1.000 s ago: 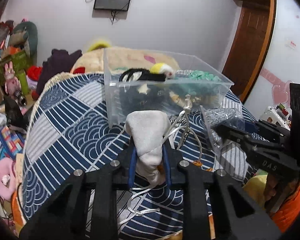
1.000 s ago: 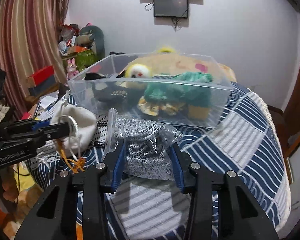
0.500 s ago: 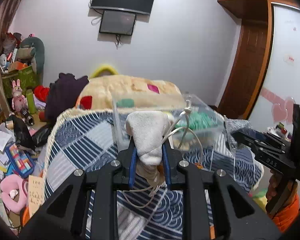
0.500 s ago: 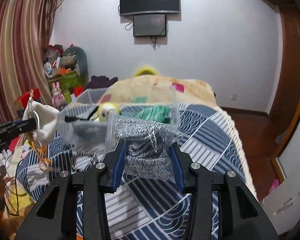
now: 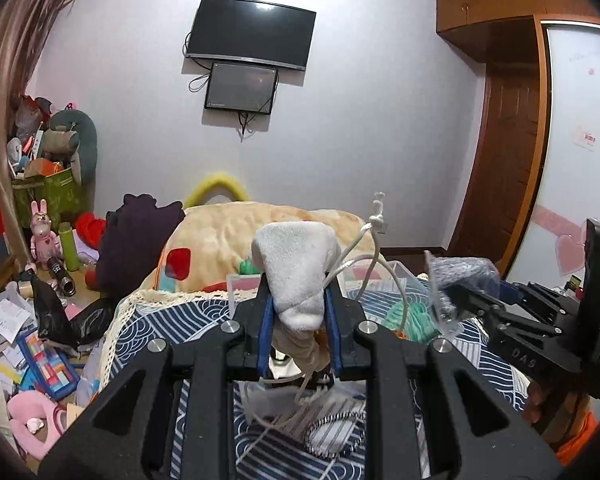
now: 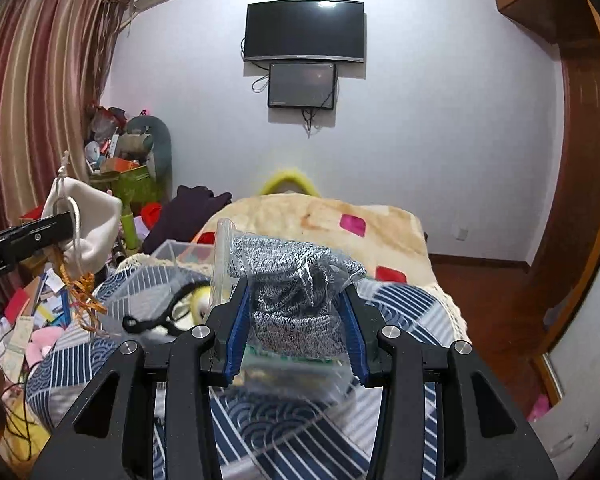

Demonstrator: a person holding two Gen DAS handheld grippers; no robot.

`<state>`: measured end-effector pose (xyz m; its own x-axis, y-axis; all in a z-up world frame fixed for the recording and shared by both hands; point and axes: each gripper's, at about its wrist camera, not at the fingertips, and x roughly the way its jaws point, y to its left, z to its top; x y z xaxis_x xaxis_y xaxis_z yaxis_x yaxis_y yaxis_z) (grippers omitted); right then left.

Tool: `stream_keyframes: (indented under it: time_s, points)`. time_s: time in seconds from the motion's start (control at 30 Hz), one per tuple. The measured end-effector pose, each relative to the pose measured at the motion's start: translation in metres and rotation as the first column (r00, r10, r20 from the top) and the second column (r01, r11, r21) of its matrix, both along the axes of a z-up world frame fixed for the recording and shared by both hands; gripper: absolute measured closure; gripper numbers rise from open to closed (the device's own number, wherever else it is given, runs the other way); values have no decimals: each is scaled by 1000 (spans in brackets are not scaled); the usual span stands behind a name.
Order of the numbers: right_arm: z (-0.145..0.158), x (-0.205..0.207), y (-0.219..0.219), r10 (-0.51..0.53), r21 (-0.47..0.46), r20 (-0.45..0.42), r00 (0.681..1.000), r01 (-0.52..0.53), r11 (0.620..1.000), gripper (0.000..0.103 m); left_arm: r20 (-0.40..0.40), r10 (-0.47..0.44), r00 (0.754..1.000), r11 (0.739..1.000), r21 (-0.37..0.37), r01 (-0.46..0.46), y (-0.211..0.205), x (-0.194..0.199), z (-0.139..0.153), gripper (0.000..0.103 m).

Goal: Organize soft objects
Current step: 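Place the silver mesh bag and white pouch into the clear box, opening both tools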

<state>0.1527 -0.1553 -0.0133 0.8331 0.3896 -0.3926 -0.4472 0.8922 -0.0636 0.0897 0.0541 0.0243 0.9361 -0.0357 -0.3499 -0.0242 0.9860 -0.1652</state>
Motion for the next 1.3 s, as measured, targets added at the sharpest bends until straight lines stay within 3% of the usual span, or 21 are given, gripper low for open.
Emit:
stream_keyframes:
  time_s: [0.4, 0.6, 0.8, 0.93, 1.13, 1.3]
  points:
    - [-26, 43, 22, 25, -36, -119, 993, -29, 999, 64, -167, -21, 986, 999, -38, 14, 3, 54, -44, 80]
    - [-45, 50, 22, 25, -55, -178, 984, -36, 998, 64, -220, -21, 975, 1000, -10, 20, -3, 64, -62, 80]
    - [-44, 44, 25, 27, -86, -167, 986, -42, 995, 57, -237, -11, 971, 998, 52, 24, -11, 66, -72, 80]
    - [-38, 30, 23, 21, -102, -120, 993, -33, 994, 46, -244, -5, 970, 997, 68, 22, -11, 69, -75, 80]
    - [-27, 9, 15, 58, -69, -84, 995, -64, 996, 45, -279, -7, 960, 998, 57, 24, -7, 71, -80, 80]
    - [-28, -4, 17, 103, -71, -74, 992, -108, 992, 45, -281, -18, 960, 998, 55, 35, -8, 64, -78, 66]
